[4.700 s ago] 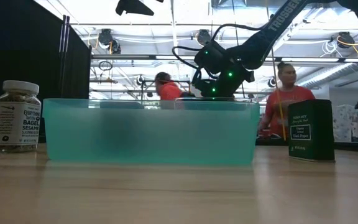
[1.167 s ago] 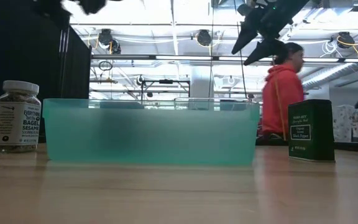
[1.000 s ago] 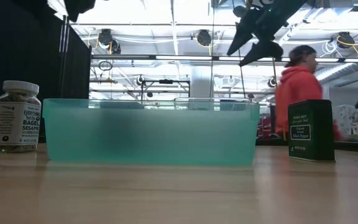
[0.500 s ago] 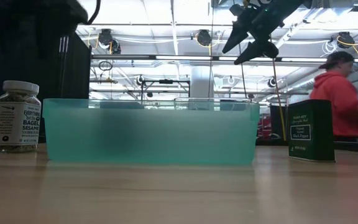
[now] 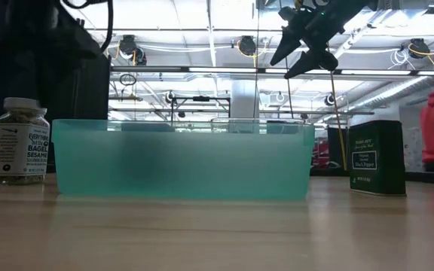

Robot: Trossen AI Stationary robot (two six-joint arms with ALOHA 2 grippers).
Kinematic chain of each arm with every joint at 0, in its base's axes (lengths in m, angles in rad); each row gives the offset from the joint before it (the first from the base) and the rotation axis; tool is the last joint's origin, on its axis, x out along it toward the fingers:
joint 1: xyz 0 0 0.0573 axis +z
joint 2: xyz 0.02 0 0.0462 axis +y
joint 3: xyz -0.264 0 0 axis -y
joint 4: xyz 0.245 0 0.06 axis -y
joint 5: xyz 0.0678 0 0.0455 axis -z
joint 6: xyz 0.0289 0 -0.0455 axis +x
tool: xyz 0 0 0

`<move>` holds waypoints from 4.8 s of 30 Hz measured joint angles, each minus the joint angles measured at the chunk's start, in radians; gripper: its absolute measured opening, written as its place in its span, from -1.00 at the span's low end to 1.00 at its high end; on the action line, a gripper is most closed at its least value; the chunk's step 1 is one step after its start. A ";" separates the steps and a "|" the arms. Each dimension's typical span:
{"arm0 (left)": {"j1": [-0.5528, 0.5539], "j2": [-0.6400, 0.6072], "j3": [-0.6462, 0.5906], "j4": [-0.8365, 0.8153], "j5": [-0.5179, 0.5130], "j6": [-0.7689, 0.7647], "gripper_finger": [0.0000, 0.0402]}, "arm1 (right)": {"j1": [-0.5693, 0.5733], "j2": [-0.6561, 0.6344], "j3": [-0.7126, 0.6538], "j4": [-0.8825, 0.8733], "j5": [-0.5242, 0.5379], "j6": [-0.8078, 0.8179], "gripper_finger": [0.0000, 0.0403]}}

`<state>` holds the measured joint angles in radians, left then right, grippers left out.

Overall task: Sort spices by type
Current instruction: Put the left white spice bottle into the white bin

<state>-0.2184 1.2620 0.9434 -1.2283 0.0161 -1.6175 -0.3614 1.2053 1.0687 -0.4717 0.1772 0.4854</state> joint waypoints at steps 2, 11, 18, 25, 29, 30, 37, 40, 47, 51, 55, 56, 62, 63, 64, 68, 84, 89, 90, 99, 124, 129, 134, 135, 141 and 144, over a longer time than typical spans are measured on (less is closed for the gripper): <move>0.000 0.000 -0.016 0.030 -0.002 0.003 0.55 | 0.000 0.000 0.000 0.000 0.000 0.000 0.33; 0.000 0.000 -0.067 0.098 0.013 0.002 0.39 | 0.000 0.000 0.000 0.000 0.005 0.000 0.33; 0.000 0.000 -0.070 0.100 0.031 0.011 0.05 | -0.012 0.000 0.000 0.000 0.006 0.000 0.33; 0.000 0.002 -0.047 0.082 0.068 0.058 0.05 | -0.020 0.000 0.000 0.000 0.006 0.000 0.33; 0.013 0.001 0.043 0.001 0.063 0.136 0.05 | -0.019 0.000 0.000 0.000 0.005 0.003 0.33; 0.022 0.001 0.067 -0.028 0.058 0.160 0.05 | -0.020 0.000 0.000 -0.001 0.006 0.005 0.33; 0.145 0.000 0.254 -0.099 -0.021 0.346 0.05 | -0.020 0.000 0.000 -0.001 0.005 0.032 0.33; 0.218 0.000 0.324 -0.069 -0.079 0.441 0.05 | -0.020 0.000 0.000 -0.002 0.005 0.034 0.33; 0.397 0.025 0.417 0.103 -0.108 0.741 0.05 | -0.020 0.000 0.000 -0.003 0.001 0.053 0.33; 0.474 0.102 0.490 0.123 -0.062 0.927 0.05 | -0.019 0.000 0.000 -0.003 -0.004 0.071 0.33; 0.518 0.206 0.588 0.099 -0.009 1.172 0.05 | -0.019 0.000 0.000 -0.004 -0.024 0.080 0.33; 0.528 0.232 0.616 0.077 -0.005 1.249 0.05 | -0.019 0.000 0.000 -0.005 -0.027 0.085 0.33; 0.556 0.358 0.724 -0.111 -0.006 1.703 0.05 | -0.019 0.000 0.000 -0.030 -0.027 0.106 0.33; 0.558 0.372 0.725 -0.120 -0.006 1.756 0.05 | -0.019 0.000 0.000 -0.034 -0.027 0.106 0.33; 0.559 0.384 0.725 -0.121 -0.005 1.804 0.05 | -0.019 0.000 0.000 -0.037 -0.028 0.109 0.33; 0.559 0.420 0.727 -0.104 -0.005 1.913 0.05 | -0.019 0.000 0.000 -0.038 -0.027 0.117 0.33; 0.552 0.551 0.727 -0.080 -0.055 2.019 0.05 | -0.018 0.000 0.000 -0.048 -0.027 0.124 0.33; 0.552 0.590 0.727 -0.080 -0.051 2.057 0.05 | -0.018 0.000 0.000 -0.061 -0.026 0.124 0.33; 0.551 0.599 0.727 -0.079 -0.051 2.068 0.05 | -0.018 -0.001 0.000 -0.061 -0.026 0.124 0.33; 0.550 0.618 0.720 -0.048 0.001 2.125 0.05 | -0.018 -0.001 0.000 -0.086 -0.024 0.121 0.33; 0.553 0.618 0.652 -0.034 -0.001 2.120 0.05 | -0.018 -0.001 0.000 -0.099 -0.021 0.103 0.33; 0.553 0.617 0.652 -0.024 0.012 2.120 0.05 | -0.018 -0.001 0.000 -0.099 -0.021 0.102 0.33; 0.553 0.617 0.652 -0.011 0.014 2.100 0.05 | -0.018 -0.001 0.000 -0.098 -0.022 0.102 0.33; 0.553 0.617 0.652 -0.006 0.014 2.096 0.05 | -0.019 -0.001 0.000 -0.098 -0.022 0.102 0.33; 0.553 0.617 0.652 -0.008 0.013 2.095 0.22 | -0.018 -0.001 0.000 -0.098 -0.022 0.102 0.33; 0.553 0.617 0.653 -0.008 0.011 2.095 0.25 | -0.018 -0.001 0.000 -0.098 -0.022 0.102 0.33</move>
<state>0.3344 1.8790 1.5959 -1.2367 0.0268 0.4778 -0.3798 1.2045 1.0687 -0.5697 0.1555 0.5877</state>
